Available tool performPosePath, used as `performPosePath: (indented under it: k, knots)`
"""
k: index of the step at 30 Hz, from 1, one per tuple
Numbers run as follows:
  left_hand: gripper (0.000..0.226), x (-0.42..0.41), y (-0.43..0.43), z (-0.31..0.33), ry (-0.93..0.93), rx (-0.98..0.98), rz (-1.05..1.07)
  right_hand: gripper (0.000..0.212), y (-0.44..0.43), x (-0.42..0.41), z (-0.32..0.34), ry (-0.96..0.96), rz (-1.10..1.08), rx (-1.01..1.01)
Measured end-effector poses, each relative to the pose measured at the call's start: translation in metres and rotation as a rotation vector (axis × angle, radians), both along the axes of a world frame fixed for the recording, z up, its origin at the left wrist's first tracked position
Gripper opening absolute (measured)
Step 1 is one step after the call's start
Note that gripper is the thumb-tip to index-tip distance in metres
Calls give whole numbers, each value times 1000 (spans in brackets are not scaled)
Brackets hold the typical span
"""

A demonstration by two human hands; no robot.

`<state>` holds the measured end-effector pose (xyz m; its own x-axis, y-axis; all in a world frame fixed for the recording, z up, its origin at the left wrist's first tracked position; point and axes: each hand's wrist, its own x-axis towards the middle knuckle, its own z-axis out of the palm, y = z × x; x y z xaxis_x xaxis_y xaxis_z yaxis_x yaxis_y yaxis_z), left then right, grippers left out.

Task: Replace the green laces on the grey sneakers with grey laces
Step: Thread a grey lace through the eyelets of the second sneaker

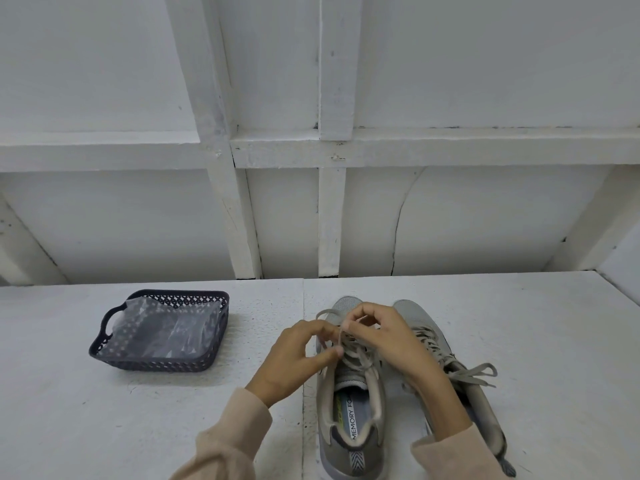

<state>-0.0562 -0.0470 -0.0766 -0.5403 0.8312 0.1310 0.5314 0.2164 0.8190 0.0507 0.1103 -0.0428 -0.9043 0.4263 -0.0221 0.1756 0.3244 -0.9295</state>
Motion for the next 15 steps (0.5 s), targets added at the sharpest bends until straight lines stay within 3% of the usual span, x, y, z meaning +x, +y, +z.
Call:
performPosePath:
  k: [4, 11, 13, 15]
  knots:
    - [9, 7, 4, -1, -33, 84, 113, 13, 0, 2, -2, -109, 69, 94]
    - [13, 12, 9, -4, -39, 96, 145, 15, -13, -3, 0, -294, 67, 615]
    - [13, 12, 9, -3, -27, 91, 147, 9, -16, -6, -3, -290, 46, 663]
    - [13, 11, 9, -3, -12, 84, 149, 6, -14, -5, -5, -253, 7, 588]
